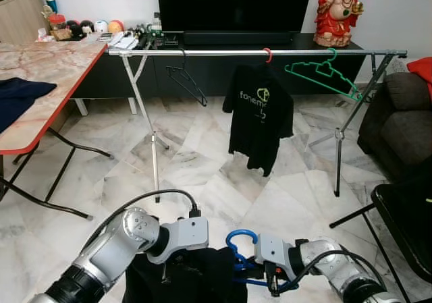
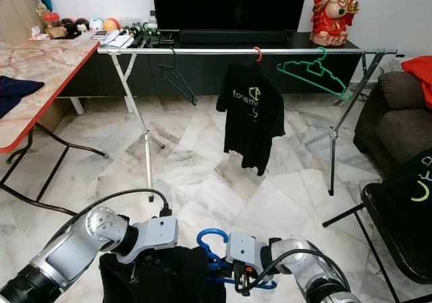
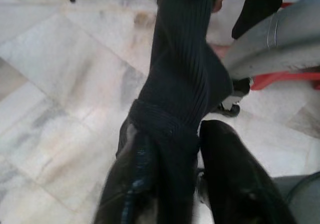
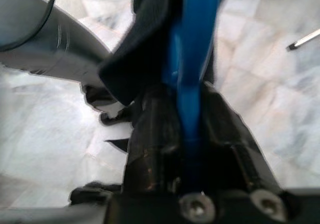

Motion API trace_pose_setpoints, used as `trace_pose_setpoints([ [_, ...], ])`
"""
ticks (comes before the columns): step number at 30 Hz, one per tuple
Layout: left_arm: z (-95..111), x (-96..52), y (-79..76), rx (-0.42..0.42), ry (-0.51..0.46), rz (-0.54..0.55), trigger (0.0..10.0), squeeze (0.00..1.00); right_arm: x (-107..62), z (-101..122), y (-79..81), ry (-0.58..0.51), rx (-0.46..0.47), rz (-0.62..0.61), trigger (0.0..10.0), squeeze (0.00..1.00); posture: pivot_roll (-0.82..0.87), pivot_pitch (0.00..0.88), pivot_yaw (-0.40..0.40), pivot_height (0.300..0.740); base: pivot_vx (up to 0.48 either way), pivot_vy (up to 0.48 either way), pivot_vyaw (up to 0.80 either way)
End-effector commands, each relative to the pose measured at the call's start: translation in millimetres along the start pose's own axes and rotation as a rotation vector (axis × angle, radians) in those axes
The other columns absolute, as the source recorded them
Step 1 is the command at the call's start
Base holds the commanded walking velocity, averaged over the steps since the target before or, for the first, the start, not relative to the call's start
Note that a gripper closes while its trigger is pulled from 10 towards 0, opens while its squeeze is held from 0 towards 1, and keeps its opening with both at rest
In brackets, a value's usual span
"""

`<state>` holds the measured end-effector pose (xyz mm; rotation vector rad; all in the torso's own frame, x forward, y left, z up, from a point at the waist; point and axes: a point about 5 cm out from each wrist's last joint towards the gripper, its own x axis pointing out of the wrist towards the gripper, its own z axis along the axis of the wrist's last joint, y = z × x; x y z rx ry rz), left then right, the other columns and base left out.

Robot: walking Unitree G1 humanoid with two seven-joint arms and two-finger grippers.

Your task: Hang hanger

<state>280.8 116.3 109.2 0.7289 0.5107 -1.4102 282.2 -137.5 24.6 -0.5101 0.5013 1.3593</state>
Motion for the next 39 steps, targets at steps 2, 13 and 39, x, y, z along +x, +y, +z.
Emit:
trace_pose_setpoints([
  [2, 10, -3.9, 3.2, 0.017, -0.062, 0.001, 10.0, 1.0, -0.6, -1, -0.4, -0.008, 0.016, -0.017, 0.0, 0.0, 0.1, 0.06, -0.047, 0.74, 0.0, 0.0, 0.0],
  [13, 12, 4.6, -0.1, -0.083, -0.177, 0.022, 10.0, 0.0, -2.8, 3, -4.6, -0.035, 0.02, -0.043, 0.0, 0.0, 0.09, 0.06, -0.05, 0.74, 0.0, 0.0, 0.0],
  [39, 4, 14.6, -5.4, -0.357, -0.407, 0.104, 0.0, 0.0, -1.8, 3, -4.3, -0.07, 0.057, -0.071, 0.0, 0.0, 0.09, 0.056, -0.061, 0.74, 0.0, 0.0, 0.0],
])
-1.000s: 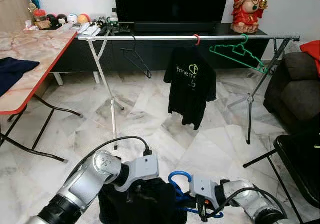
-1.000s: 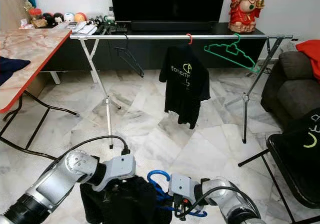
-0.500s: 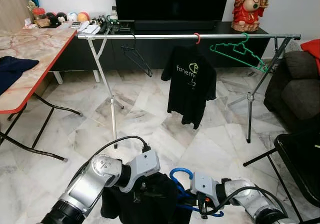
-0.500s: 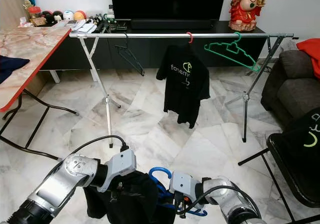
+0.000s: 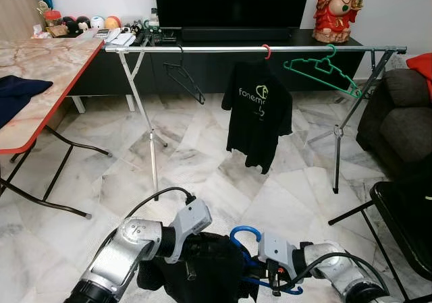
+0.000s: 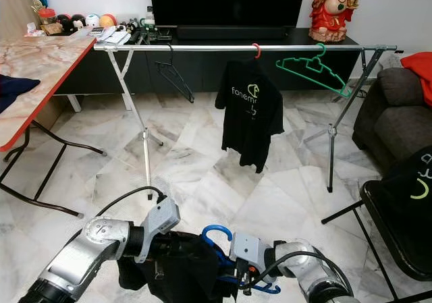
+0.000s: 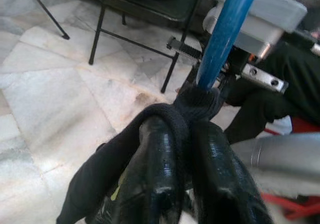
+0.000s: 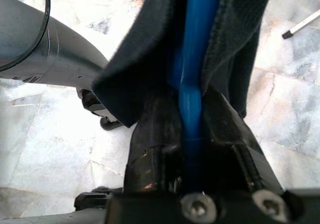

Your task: Hang hanger

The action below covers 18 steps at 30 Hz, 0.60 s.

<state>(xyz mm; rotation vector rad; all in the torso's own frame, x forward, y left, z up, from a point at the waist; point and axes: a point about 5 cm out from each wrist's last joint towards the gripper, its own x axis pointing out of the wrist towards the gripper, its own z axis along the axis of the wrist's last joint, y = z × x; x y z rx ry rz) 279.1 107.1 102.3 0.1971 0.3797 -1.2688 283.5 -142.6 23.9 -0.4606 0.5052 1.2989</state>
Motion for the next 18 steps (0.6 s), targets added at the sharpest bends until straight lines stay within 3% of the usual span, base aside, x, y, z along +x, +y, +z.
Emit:
trace_pose_setpoints([
  [1, -0.9, 3.5, -3.5, -0.025, -0.02, -0.014, 0.0, 0.0, 2.1, 6.3, -1.7, -0.052, 0.005, -0.02, 0.0, 0.0, 0.09, 0.058, -0.062, 0.74, 0.0, 0.0, 0.0],
  [7, 1.1, 4.2, -5.0, -0.09, -0.104, 0.008, 0.0, 0.0, 3.8, 4.9, 0.7, -0.055, 0.015, -0.017, 0.0, 0.0, 0.09, 0.06, -0.063, 0.74, 0.0, 0.0, 0.0],
  [18, 8.7, -1.7, -1.7, -0.135, -0.194, 0.048, 0.0, 0.0, 3.1, -0.7, 4.5, -0.041, 0.031, 0.001, 0.0, 0.0, 0.09, 0.064, -0.066, 0.74, 0.0, 0.0, 0.0],
])
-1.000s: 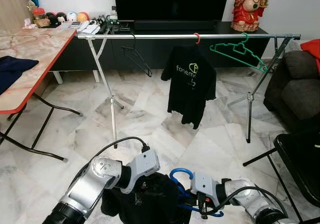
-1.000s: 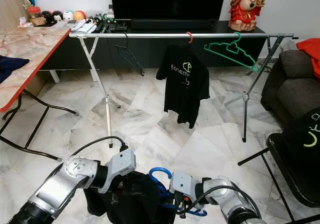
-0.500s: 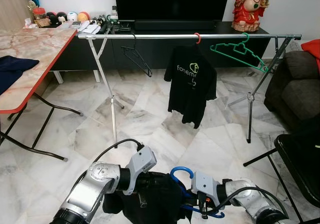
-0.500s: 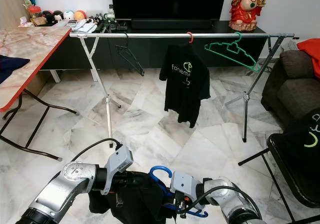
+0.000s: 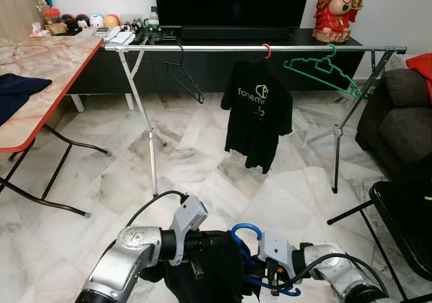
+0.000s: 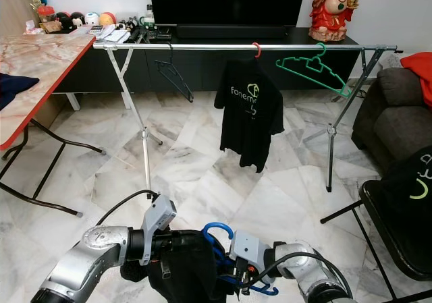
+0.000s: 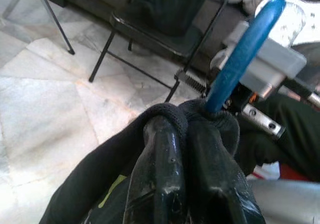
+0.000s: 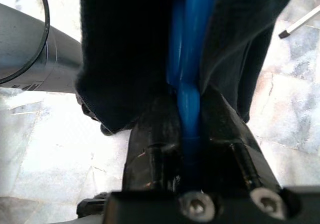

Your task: Hang hanger

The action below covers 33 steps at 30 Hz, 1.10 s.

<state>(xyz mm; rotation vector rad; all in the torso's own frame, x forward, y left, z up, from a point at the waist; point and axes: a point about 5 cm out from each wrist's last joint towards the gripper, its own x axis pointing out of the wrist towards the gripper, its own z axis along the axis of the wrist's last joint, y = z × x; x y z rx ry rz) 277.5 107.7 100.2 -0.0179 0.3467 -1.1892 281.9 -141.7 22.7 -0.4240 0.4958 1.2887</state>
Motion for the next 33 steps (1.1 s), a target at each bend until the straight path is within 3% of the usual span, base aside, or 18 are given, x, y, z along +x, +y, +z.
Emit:
trace_pose_setpoints([
  [1, 13, -1.9, -1.4, 0.015, -0.065, -0.003, 0.0, 0.0, 1.7, -2, 3.7, -0.009, 0.01, 0.015, 0.0, 0.0, 0.09, 0.064, -0.065, 0.74, 0.0, 0.0, 0.0],
  [8, 14, -13.8, 4.4, 0.011, -0.074, 0.031, 0.0, 0.0, 0.0, -7, 6.5, 0.009, 0.018, 0.024, 0.0, 0.0, 0.1, 0.064, -0.065, 0.74, 0.0, 0.0, 0.0],
  [13, 12, -24.0, 20.2, 0.012, -0.064, 0.174, 0.0, 0.0, -4.1, -11, 5.1, 0.018, 0.038, -0.005, 0.0, 0.0, 0.1, 0.069, -0.065, 0.74, 0.0, 0.0, 0.0],
  [15, 9, -29.4, 32.0, 0.008, -0.082, 0.312, 0.0, 0.0, -7.8, -13, 2.1, 0.002, 0.067, -0.062, 0.0, 0.0, 0.1, 0.071, -0.061, 0.74, 0.0, 0.0, 0.0],
  [18, 9, -30.6, 33.6, 0.005, -0.086, 0.335, 0.0, 0.0, -8.6, -14, 1.4, -0.002, 0.073, -0.075, 0.0, 0.0, 0.1, 0.071, -0.06, 0.74, 0.0, 0.0, 0.0],
  [20, 2, -39.6, 30.4, -0.002, -0.083, 0.357, 0.0, 0.0, -17.5, -20, -5.5, 0.002, 0.115, -0.194, 0.0, 0.0, 0.1, 0.071, -0.055, 0.74, 0.0, 0.0, 0.0],
  [24, -8, -47.7, 28.7, -0.018, -0.059, 0.394, 0.0, 0.0, -27.5, -25, -9.7, -0.023, 0.174, -0.275, 0.0, 0.0, 0.1, 0.072, -0.051, 0.74, 0.0, 0.0, 0.0],
  [29, -19, -54.3, 37.2, -0.035, -0.055, 0.538, 0.0, 0.0, -34.4, -32, -4.1, -0.034, 0.187, -0.246, 0.0, 0.0, 0.09, 0.07, -0.042, 0.74, 0.0, 0.0, 0.0],
  [33, -27, -59.7, 48.1, -0.074, -0.075, 0.715, 0.0, 0.0, -38.9, -40, 0.5, -0.021, 0.209, -0.274, 0.0, 0.0, 0.07, 0.065, -0.025, 0.74, 0.0, 0.0, 0.0],
])
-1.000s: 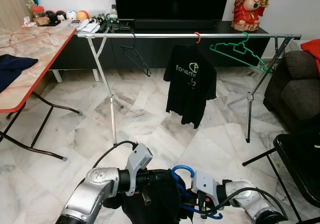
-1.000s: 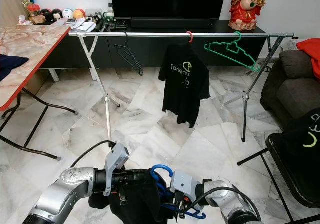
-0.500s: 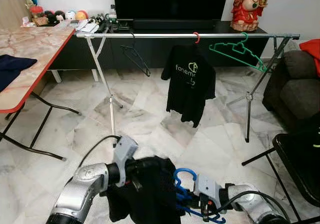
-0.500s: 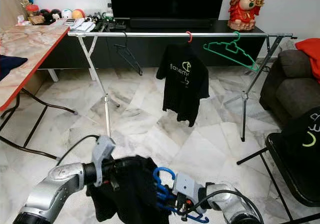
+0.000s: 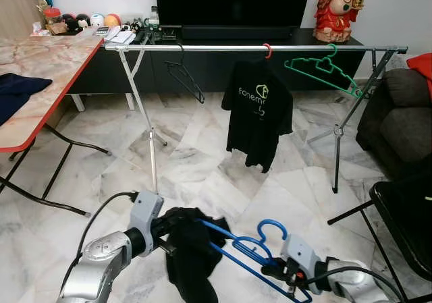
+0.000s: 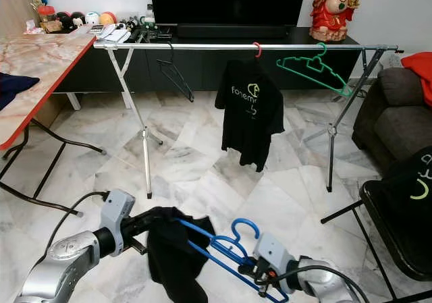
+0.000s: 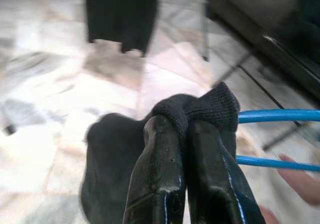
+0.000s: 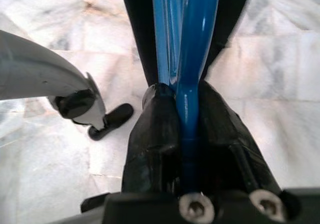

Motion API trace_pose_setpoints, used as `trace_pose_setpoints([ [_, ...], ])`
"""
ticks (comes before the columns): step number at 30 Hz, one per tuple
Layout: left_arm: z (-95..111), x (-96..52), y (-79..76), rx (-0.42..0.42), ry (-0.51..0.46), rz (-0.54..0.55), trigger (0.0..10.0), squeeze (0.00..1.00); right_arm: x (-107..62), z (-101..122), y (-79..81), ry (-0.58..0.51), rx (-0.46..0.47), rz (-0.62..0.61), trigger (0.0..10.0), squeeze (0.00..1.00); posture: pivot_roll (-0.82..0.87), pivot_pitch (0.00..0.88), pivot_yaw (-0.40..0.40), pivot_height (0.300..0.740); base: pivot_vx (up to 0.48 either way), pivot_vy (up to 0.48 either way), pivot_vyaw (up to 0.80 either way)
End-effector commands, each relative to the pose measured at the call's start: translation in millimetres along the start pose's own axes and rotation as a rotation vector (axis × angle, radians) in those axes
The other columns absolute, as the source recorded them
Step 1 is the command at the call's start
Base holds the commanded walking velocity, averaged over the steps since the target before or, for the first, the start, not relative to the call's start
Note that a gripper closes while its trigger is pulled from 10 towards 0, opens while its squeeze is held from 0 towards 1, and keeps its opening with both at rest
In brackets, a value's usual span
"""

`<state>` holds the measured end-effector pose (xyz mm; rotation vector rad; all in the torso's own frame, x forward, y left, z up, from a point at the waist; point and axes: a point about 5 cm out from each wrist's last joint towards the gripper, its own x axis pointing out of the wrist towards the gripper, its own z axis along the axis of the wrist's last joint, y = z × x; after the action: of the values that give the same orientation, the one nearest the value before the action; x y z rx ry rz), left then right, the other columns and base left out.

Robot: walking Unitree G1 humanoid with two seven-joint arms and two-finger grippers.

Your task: Hang hanger

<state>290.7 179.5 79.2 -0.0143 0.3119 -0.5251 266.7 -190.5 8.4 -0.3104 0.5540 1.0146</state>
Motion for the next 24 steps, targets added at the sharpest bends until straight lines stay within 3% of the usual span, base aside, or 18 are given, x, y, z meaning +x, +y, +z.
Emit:
trace_pose_setpoints([
  [1, 2, -0.2, 6.1, 0.007, -0.015, 0.06, 0.0, 0.0, -4.1, 1, -4.3, -0.027, 0.019, -0.048, 0.0, 0.0, 0.07, 0.065, -0.025, 0.74, 0.0, 0.0, 0.0],
  [4, -5, -1.3, 14.6, -0.029, -0.02, 0.197, 0.0, 0.0, -5.0, -5, -2.1, -0.036, 0.06, -0.098, 0.0, 0.0, 0.07, 0.065, -0.009, 0.74, 0.0, 0.0, 0.0],
  [9, -10, -2.1, 17.2, -0.035, -0.014, 0.241, 0.0, 0.0, -4.7, -7, -0.5, -0.052, 0.08, -0.114, 0.0, 0.0, 0.07, 0.066, -0.002, 0.74, 0.0, 0.0, 0.0],
  [14, -13, -7.8, 34.4, -0.126, -0.076, 0.473, 0.0, 0.0, -3.8, -17, 3.3, -0.076, 0.163, -0.256, 0.0, 0.0, 0.07, 0.072, 0.016, 0.74, 0.0, 0.0, 0.0],
  [21, -14, -6.7, 23.8, -0.127, -0.113, 0.407, 0.0, 0.0, -11.2, -25, -3.3, -0.017, 0.182, -0.395, 0.0, 0.0, 0.06, 0.077, 0.026, 0.74, 0.0, 0.0, 0.0],
  [22, -7, -6.1, 16.4, -0.127, -0.154, 0.321, 0.0, 0.0, -13.9, -27, -6.0, 0.013, 0.159, -0.43, 0.0, 0.0, 0.06, 0.08, 0.024, 0.74, 0.0, 0.0, 0.0],
  [24, -1, -5.9, 12.4, -0.119, -0.182, 0.273, 0.0, 0.0, -13.8, -25, -7.8, -0.003, 0.162, -0.453, 0.0, 0.0, 0.07, 0.079, 0.024, 0.74, 0.0, 0.0, 0.0],
])
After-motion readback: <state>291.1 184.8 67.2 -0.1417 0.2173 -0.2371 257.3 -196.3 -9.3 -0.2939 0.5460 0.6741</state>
